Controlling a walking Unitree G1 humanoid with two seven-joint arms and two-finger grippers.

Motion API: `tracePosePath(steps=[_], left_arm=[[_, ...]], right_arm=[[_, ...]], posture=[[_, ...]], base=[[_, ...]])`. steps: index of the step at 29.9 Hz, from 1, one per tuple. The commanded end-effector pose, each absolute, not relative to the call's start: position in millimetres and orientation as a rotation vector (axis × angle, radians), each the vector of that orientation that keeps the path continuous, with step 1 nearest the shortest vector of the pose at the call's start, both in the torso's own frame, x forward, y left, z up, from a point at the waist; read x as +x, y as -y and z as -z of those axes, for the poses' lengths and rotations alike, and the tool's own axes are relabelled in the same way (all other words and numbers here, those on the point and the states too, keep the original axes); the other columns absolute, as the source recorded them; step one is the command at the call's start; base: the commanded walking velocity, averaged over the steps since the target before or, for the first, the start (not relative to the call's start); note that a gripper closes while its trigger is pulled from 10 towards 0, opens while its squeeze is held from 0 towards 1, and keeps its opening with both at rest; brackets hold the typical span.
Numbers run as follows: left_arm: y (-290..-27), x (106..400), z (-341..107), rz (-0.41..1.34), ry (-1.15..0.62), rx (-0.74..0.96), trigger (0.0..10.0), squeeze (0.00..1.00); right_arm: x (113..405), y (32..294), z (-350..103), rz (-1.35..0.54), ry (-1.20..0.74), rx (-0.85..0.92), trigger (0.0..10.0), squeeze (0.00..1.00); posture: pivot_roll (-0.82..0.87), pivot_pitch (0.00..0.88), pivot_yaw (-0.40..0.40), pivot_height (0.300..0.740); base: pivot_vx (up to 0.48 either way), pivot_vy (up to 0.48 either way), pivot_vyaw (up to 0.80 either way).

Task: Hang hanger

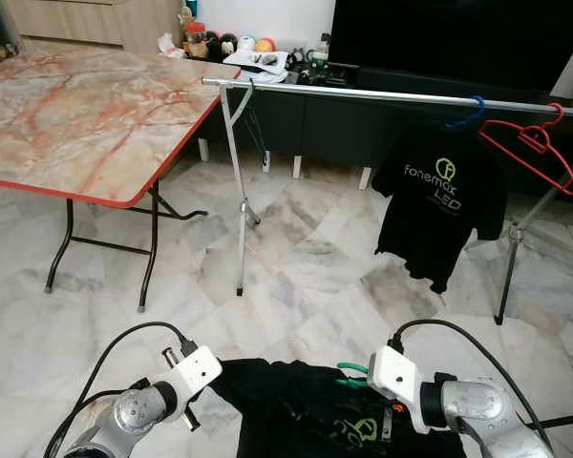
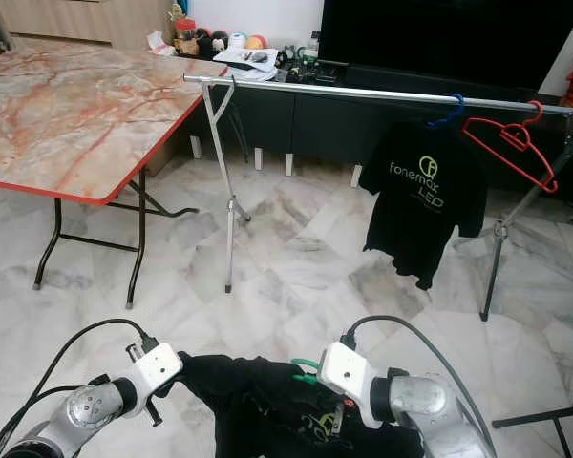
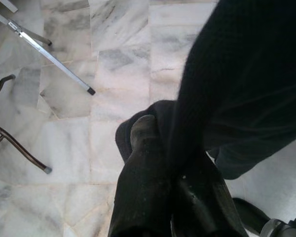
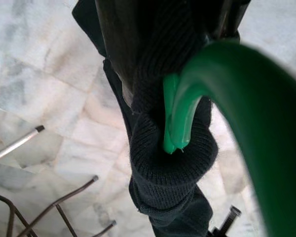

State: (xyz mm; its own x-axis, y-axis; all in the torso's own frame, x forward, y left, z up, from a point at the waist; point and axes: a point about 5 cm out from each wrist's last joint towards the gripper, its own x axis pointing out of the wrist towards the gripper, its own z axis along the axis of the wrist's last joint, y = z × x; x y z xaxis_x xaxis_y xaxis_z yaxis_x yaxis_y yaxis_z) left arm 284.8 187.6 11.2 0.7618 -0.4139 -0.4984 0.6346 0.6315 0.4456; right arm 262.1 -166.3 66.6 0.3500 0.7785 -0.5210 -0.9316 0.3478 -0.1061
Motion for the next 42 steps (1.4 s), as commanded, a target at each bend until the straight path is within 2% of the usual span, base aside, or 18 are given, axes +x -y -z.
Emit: tracePosePath(steps=[1, 3, 5, 9, 13, 19, 25, 35, 42], left_arm=[[-196.9, 282.1, -7.5, 0.590, -0.412, 0.666, 0.0, 0.00], [-213.9, 281.2, -2.8, 0.497, -0.494, 0.749, 0.0, 0.00], [-215.9, 281.2, -2.4, 0.485, -0.503, 0.758, 0.0, 0.00], [-247.2, 276.4, 3.3, 0.264, -0.665, 0.787, 0.0, 0.00], [-256.8, 268.3, 9.6, 0.254, -0.762, 0.814, 0.0, 0.00], [-248.4, 252.8, 25.3, 0.444, -0.912, 0.849, 0.0, 0.00], [-251.6, 237.6, 34.1, 0.596, -1.075, 0.899, 0.0, 0.00], [-246.7, 235.7, 32.6, 0.719, -1.134, 0.846, 0.0, 0.00], [-240.0, 238.6, 29.5, 0.784, -1.124, 0.850, 0.0, 0.00]], right_arm=[[266.4, 173.5, -71.6, -1.116, -0.400, -0.442, 10.0, 0.00], [275.8, 182.7, -70.9, -1.020, -0.406, -0.484, 10.0, 0.00], [276.7, 183.5, -71.0, -1.011, -0.406, -0.487, 10.0, 0.00], [292.3, 197.5, -70.1, -0.835, -0.437, -0.526, 10.0, 0.00], [297.6, 203.6, -70.2, -0.770, -0.440, -0.535, 10.0, 0.00], [307.9, 208.2, -73.0, -0.658, -0.414, -0.534, 10.0, 0.00], [316.4, 215.6, -76.0, -0.551, -0.408, -0.530, 10.0, 0.00], [322.5, 218.4, -72.9, -0.471, -0.429, -0.526, 10.0, 0.00], [325.0, 209.8, -72.6, -0.483, -0.413, -0.438, 10.0, 0.00]], posture=[[0.04, 0.083, -0.042, 0.740], [0.04, 0.083, -0.042, 0.740], [0.04, 0.083, -0.042, 0.740], [0.04, 0.082, -0.043, 0.740], [0.04, 0.082, -0.044, 0.740], [0.05, 0.083, -0.045, 0.740], [0.05, 0.085, -0.048, 0.740], [0.06, 0.084, -0.047, 0.740], [0.06, 0.084, -0.046, 0.740]], base=[[0.000, 0.000, 0.00], [0.000, 0.000, 0.00], [0.000, 0.000, 0.00], [0.000, 0.000, 0.00], [0.000, 0.000, 0.00], [0.000, 0.000, 0.00], [0.000, 0.000, 0.00], [0.000, 0.000, 0.00], [0.000, 0.000, 0.00]])
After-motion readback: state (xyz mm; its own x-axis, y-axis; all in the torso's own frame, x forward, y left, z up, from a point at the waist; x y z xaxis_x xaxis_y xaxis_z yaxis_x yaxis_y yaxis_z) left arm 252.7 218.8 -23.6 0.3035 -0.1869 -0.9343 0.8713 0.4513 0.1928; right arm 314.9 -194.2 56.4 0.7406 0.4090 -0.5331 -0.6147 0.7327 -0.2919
